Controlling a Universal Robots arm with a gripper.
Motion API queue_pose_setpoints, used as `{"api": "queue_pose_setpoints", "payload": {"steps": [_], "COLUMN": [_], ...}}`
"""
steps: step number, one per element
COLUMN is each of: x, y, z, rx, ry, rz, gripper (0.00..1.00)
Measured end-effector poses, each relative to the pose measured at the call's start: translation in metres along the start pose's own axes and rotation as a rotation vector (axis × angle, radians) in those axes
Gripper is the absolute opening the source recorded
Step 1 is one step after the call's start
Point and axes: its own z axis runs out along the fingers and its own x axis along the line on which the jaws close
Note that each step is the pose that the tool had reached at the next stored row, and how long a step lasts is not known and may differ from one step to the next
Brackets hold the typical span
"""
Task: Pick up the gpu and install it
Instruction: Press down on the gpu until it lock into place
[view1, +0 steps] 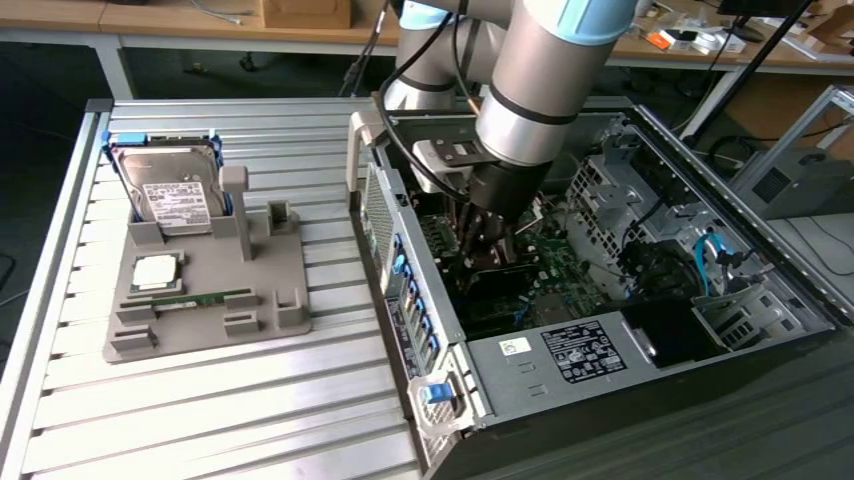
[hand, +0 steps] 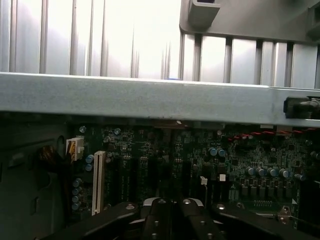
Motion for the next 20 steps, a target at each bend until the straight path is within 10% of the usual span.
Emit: {"api": "queue_pose_setpoints", "payload": {"steps": [20], "x": [-0.0033], "y": [-0.0004], "z": [0.0056], "rx": [0.0003], "ry": [-0.0007], "rz": [-0.002], "gripper": [0.11]}}
